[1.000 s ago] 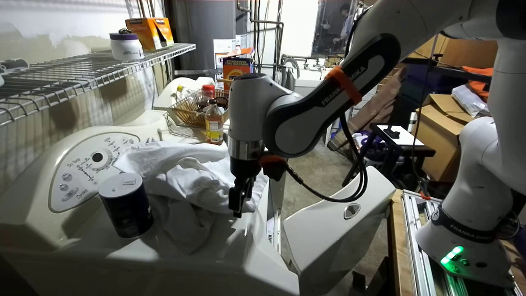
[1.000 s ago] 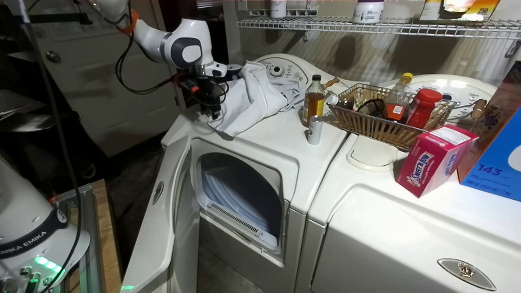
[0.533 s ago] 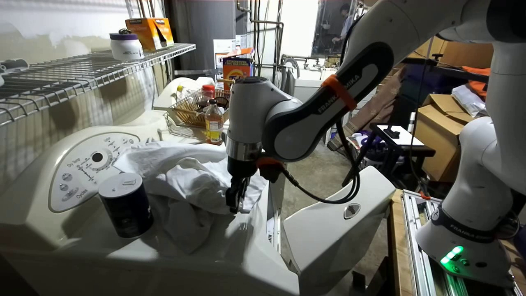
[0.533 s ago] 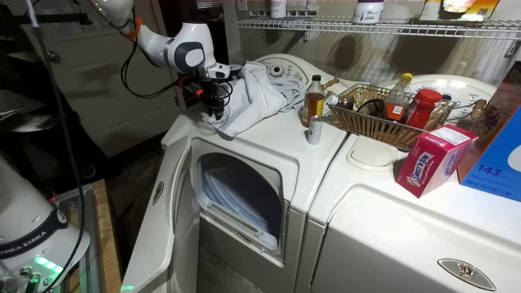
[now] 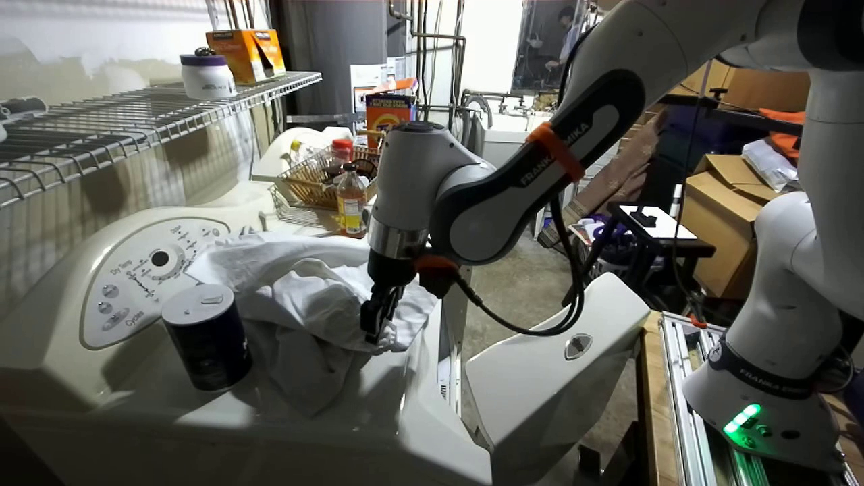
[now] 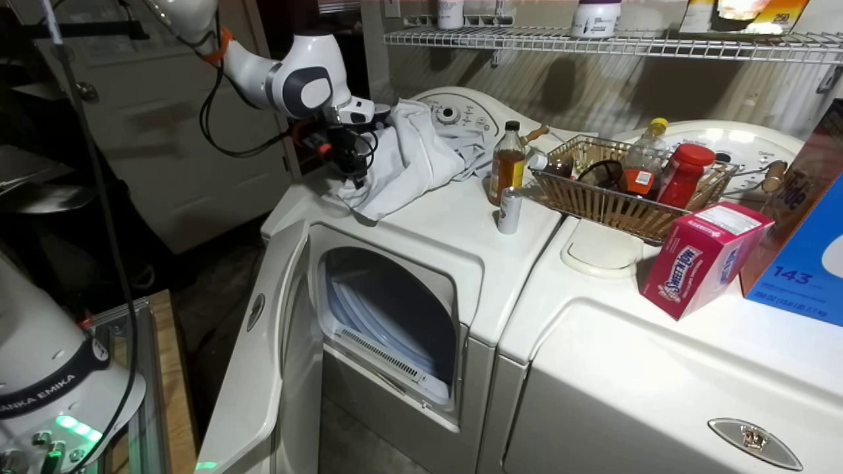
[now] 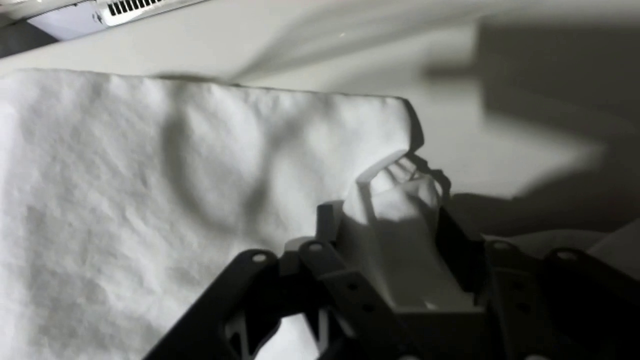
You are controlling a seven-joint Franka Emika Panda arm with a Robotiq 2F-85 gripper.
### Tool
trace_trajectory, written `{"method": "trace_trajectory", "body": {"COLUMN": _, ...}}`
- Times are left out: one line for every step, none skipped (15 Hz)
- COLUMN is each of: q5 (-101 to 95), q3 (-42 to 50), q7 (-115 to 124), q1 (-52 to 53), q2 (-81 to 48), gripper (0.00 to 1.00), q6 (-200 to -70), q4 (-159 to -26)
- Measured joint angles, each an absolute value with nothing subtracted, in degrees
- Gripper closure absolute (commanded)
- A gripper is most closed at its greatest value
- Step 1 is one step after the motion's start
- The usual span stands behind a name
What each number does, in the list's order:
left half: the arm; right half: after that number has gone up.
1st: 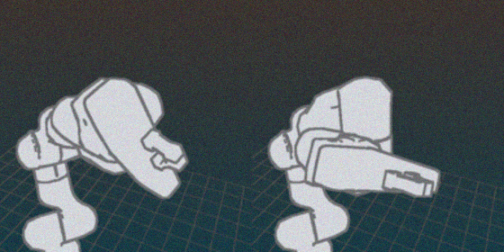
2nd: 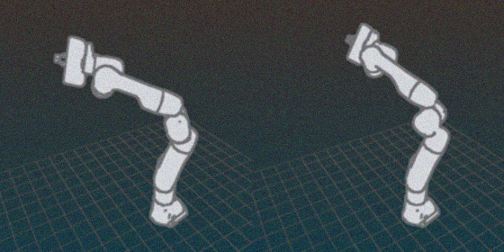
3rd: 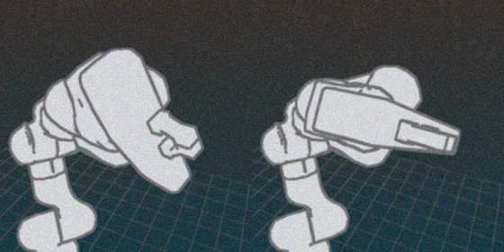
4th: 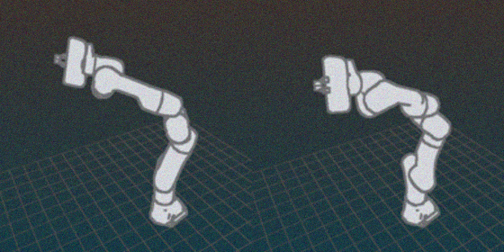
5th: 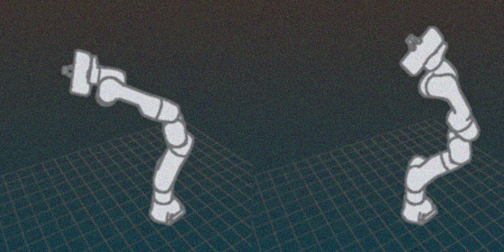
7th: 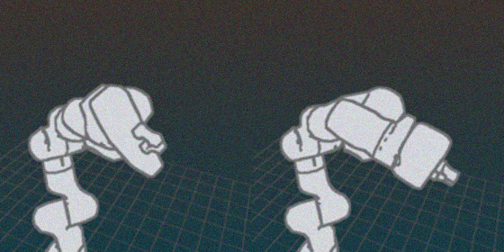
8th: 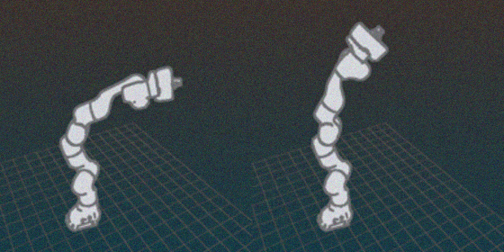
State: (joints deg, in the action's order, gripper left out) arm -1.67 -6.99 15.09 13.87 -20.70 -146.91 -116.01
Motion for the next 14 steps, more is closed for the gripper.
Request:
{"method": "trace_trajectory", "body": {"q5": -1.4, "q3": -7.1, "q7": 15.4, "q1": 13.9, "q2": -20.7, "gripper": 0.81, "q6": -146.9, "q4": -116.0}}
{"method": "trace_trajectory", "body": {"q5": -1.0, "q3": -7.2, "q7": 15.7, "q1": 13.9, "q2": -20.7, "gripper": 0.89, "q6": -146.9, "q4": -116.0}}
{"method": "trace_trajectory", "body": {"q5": -0.5, "q3": -7.3, "q7": 15.9, "q1": 13.9, "q2": -20.7, "gripper": 0.95, "q6": -146.9, "q4": -116.0}}
{"method": "trace_trajectory", "body": {"q5": 0.1, "q3": -7.5, "q7": 16.1, "q1": 13.9, "q2": -20.7, "gripper": 1.0, "q6": -146.9, "q4": -116.0}}
{"method": "trace_trajectory", "body": {"q5": 0.7, "q3": -7.7, "q7": 16.3, "q1": 13.9, "q2": -20.6, "gripper": 1.0, "q6": -146.8, "q4": -116.0}}
{"method": "trace_trajectory", "body": {"q5": 1.4, "q3": -7.8, "q7": 16.8, "q1": 13.9, "q2": -20.3, "gripper": 1.0, "q6": -146.4, "q4": -116.0}}
{"method": "trace_trajectory", "body": {"q5": 2.2, "q3": -7.9, "q7": 17.3, "q1": 13.9, "q2": -19.9, "gripper": 1.0, "q6": -145.9, "q4": -116.0}}
{"method": "trace_trajectory", "body": {"q5": 3.4, "q3": -7.9, "q7": 17.9, "q1": 13.9, "q2": -19.1, "gripper": 0.99, "q6": -145.3, "q4": -116.0}}
{"method": "trace_trajectory", "body": {"q5": 4.6, "q3": -8.0, "q7": 18.4, "q1": 13.8, "q2": -18.2, "gripper": 0.99, "q6": -144.8, "q4": -116.0}}
{"method": "trace_trajectory", "body": {"q5": 5.7, "q3": -8.0, "q7": 18.8, "q1": 13.7, "q2": -16.9, "gripper": 0.99, "q6": -144.3, "q4": -116.0}}
{"method": "trace_trajectory", "body": {"q5": 6.8, "q3": -8.0, "q7": 19.0, "q1": 13.5, "q2": -15.4, "gripper": 0.99, "q6": -144.1, "q4": -116.0}}
{"method": "trace_trajectory", "body": {"q5": 8.0, "q3": -8.0, "q7": 19.1, "q1": 13.3, "q2": -13.7, "gripper": 0.99, "q6": -144.0, "q4": -116.0}}
{"method": "trace_trajectory", "body": {"q5": 9.3, "q3": -8.0, "q7": 19.2, "q1": 13.0, "q2": -12.0, "gripper": 0.99, "q6": -143.9, "q4": -115.9}}
{"method": "trace_trajectory", "body": {"q5": 10.6, "q3": -8.0, "q7": 19.1, "q1": 12.6, "q2": -10.1, "gripper": 0.99, "q6": -143.8, "q4": -115.8}}
